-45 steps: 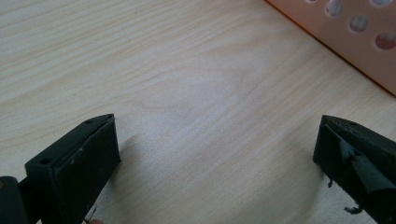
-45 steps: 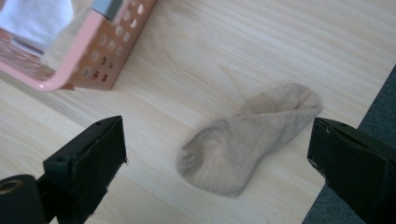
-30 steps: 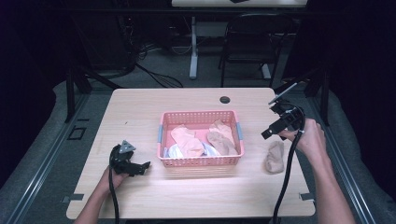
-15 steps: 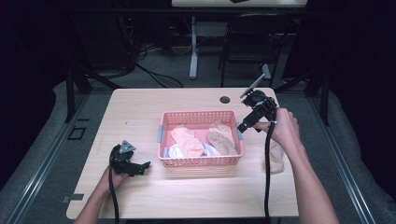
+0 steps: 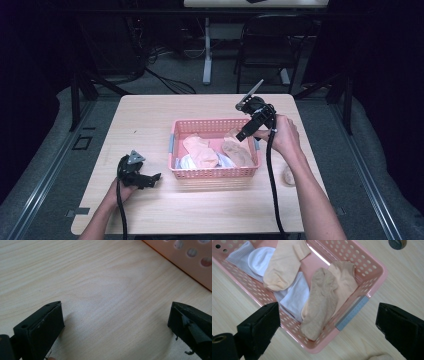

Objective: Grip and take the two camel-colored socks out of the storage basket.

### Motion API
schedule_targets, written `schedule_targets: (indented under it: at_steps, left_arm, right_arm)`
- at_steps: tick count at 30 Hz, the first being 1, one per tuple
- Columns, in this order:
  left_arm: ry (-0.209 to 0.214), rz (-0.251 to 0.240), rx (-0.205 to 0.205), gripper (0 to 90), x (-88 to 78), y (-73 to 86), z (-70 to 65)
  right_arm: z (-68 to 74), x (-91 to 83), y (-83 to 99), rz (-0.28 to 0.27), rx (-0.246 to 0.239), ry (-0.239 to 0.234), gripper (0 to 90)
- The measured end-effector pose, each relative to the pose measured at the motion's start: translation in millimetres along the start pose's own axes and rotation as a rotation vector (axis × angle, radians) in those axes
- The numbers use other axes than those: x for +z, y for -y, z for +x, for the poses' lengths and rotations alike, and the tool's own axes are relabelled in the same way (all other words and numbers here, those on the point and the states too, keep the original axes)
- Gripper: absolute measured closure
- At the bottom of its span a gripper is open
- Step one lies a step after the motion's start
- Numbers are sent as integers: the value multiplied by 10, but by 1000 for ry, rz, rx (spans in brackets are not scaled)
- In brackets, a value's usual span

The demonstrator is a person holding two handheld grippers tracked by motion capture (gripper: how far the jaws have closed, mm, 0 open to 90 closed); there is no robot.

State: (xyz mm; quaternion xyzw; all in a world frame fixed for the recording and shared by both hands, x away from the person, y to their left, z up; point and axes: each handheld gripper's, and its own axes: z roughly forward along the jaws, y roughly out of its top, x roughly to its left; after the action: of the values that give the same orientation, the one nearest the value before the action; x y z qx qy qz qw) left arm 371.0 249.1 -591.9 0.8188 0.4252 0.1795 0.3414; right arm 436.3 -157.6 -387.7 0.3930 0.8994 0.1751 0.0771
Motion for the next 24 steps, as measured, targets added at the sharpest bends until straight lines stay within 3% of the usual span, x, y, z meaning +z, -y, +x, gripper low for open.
schedule_targets:
  at_steps: [6, 24]
  left_arm:
    - [0, 0, 0, 0, 0, 0, 0]
    - [1, -1, 1, 0, -1, 1, 0]
  right_arm:
    - [49, 114, 38, -13, -2, -26, 60]
    - [136, 636, 228, 55, -13, -120, 110]
